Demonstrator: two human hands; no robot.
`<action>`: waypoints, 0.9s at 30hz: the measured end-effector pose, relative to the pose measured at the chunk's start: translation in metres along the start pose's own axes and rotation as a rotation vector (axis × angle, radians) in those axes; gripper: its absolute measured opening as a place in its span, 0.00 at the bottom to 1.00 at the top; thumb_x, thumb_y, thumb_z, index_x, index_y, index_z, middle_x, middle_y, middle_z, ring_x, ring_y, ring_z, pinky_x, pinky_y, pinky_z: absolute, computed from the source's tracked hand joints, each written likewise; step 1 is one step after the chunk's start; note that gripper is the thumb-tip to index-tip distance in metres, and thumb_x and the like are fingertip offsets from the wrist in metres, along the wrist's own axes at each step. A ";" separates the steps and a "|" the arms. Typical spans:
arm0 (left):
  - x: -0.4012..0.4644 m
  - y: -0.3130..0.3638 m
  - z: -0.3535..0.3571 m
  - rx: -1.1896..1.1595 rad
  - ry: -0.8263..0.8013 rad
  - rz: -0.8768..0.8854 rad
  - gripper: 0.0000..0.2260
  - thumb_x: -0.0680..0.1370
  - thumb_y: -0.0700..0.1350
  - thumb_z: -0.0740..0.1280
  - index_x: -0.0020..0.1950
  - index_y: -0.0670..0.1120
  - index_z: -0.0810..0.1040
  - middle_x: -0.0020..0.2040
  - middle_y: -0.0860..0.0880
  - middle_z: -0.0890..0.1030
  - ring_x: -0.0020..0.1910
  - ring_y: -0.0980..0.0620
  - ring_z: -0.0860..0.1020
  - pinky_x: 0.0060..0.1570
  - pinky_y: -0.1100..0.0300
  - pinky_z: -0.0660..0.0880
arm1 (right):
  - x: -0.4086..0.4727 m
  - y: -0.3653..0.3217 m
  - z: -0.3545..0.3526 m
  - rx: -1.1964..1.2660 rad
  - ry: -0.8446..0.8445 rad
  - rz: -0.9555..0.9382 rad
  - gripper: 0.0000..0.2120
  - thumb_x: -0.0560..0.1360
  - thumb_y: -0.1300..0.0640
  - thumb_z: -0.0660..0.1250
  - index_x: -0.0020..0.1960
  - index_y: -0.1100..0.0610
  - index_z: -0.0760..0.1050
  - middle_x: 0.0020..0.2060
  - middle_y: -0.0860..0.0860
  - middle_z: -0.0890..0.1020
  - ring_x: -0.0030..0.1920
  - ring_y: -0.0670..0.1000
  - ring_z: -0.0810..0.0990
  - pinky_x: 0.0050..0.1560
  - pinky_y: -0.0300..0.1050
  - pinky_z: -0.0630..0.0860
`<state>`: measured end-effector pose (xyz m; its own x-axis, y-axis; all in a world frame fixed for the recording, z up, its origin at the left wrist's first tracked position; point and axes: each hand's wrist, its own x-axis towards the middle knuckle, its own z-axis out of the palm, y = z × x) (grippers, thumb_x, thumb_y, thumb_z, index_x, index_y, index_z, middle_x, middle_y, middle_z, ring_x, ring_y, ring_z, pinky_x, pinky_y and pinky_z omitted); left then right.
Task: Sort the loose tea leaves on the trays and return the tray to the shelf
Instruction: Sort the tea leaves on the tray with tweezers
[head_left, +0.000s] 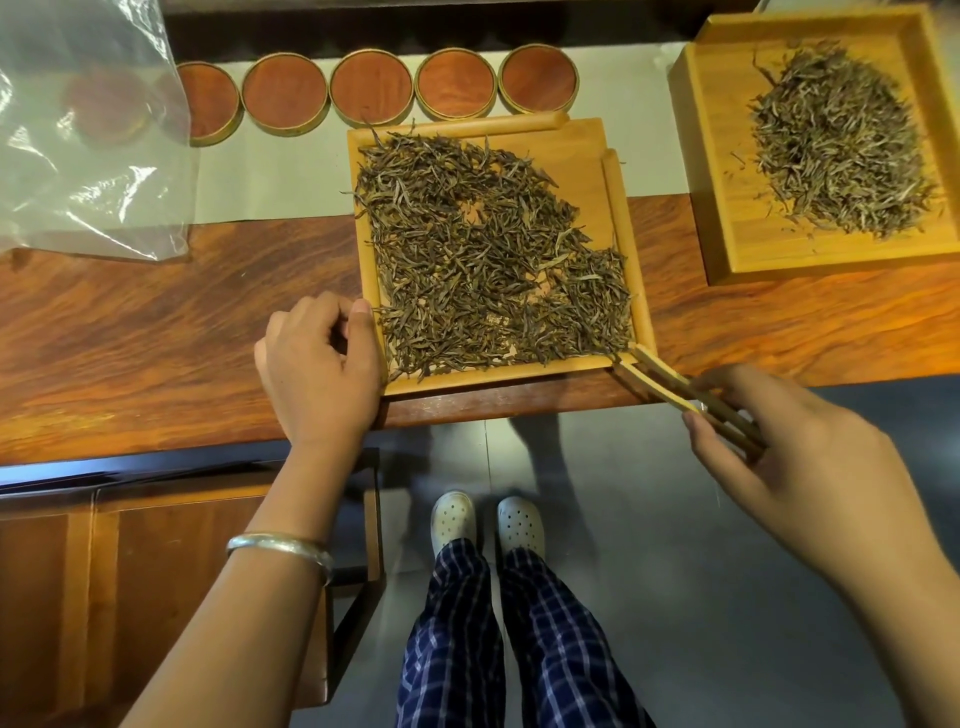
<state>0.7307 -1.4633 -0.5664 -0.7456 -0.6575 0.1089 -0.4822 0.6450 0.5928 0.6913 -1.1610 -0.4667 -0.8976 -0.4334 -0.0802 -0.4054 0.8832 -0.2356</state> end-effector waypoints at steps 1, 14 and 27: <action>0.000 0.000 0.000 -0.001 0.001 0.000 0.12 0.79 0.51 0.58 0.39 0.49 0.74 0.38 0.55 0.73 0.43 0.53 0.66 0.45 0.60 0.55 | 0.002 0.001 0.001 -0.004 0.008 0.003 0.08 0.71 0.54 0.70 0.49 0.53 0.75 0.36 0.50 0.79 0.32 0.60 0.80 0.26 0.43 0.68; 0.000 -0.002 0.001 -0.002 0.000 0.010 0.13 0.79 0.52 0.58 0.40 0.47 0.75 0.38 0.55 0.73 0.42 0.53 0.66 0.45 0.60 0.56 | 0.009 0.003 0.007 -0.005 -0.008 -0.003 0.08 0.72 0.53 0.69 0.50 0.53 0.75 0.36 0.51 0.79 0.34 0.60 0.79 0.27 0.40 0.63; 0.001 -0.002 0.001 -0.007 -0.008 0.004 0.13 0.79 0.52 0.58 0.40 0.47 0.75 0.39 0.55 0.73 0.43 0.52 0.67 0.46 0.58 0.58 | 0.021 0.009 0.005 0.009 0.000 -0.016 0.09 0.73 0.51 0.66 0.52 0.53 0.73 0.38 0.52 0.80 0.35 0.60 0.79 0.27 0.43 0.67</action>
<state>0.7305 -1.4648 -0.5679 -0.7509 -0.6521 0.1047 -0.4763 0.6445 0.5981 0.6696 -1.1634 -0.4747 -0.8912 -0.4471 -0.0761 -0.4178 0.8746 -0.2459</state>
